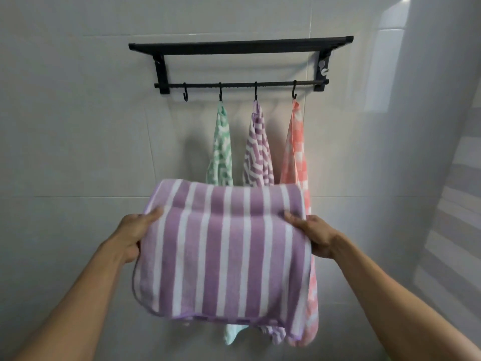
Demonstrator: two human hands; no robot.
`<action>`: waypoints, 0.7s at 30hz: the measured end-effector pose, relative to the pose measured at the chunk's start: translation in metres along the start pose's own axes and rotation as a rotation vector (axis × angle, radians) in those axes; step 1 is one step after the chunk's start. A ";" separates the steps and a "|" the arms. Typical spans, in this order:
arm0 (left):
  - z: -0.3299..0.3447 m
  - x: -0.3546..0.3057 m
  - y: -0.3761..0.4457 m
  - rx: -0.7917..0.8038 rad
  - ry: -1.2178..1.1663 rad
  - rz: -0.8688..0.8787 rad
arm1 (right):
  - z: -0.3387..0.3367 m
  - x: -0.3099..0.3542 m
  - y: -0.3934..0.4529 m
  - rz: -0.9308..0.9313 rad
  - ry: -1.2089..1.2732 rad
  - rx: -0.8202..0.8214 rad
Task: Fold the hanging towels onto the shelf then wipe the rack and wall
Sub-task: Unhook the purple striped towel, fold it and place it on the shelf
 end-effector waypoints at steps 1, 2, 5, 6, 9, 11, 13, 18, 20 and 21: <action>-0.002 -0.004 0.001 0.060 -0.012 -0.025 | 0.002 0.000 -0.001 0.013 0.096 0.034; -0.003 -0.005 -0.002 0.133 0.013 -0.052 | 0.005 -0.002 -0.002 0.041 0.132 0.065; -0.004 0.007 -0.006 0.164 0.129 -0.082 | 0.004 -0.012 0.000 0.066 0.107 0.054; -0.004 0.009 -0.005 0.117 0.115 -0.078 | 0.006 -0.013 -0.001 0.046 0.140 0.037; -0.003 0.010 -0.003 0.112 -0.014 -0.069 | 0.014 -0.013 -0.003 0.034 0.291 0.100; -0.006 0.011 -0.001 0.145 0.016 -0.065 | 0.017 -0.015 -0.003 0.041 0.238 0.113; -0.010 0.012 -0.003 0.080 0.048 -0.033 | 0.017 -0.015 -0.002 0.005 0.256 0.080; -0.017 0.025 -0.014 0.212 0.030 -0.114 | 0.018 -0.029 -0.009 0.079 0.290 0.115; -0.021 0.038 -0.016 0.168 0.039 -0.122 | 0.020 -0.039 -0.013 0.086 0.264 0.132; -0.022 0.044 -0.017 0.139 0.029 -0.130 | 0.022 -0.043 -0.014 0.094 0.302 0.132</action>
Point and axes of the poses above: each hand's wrist, its own y-axis towards the middle knuckle, its own z-axis out of the palm, x = y × z, the point moved 1 cm from there along y, towards the middle knuckle, and after that the axes turned 6 degrees about x, right-handed, at the moved point
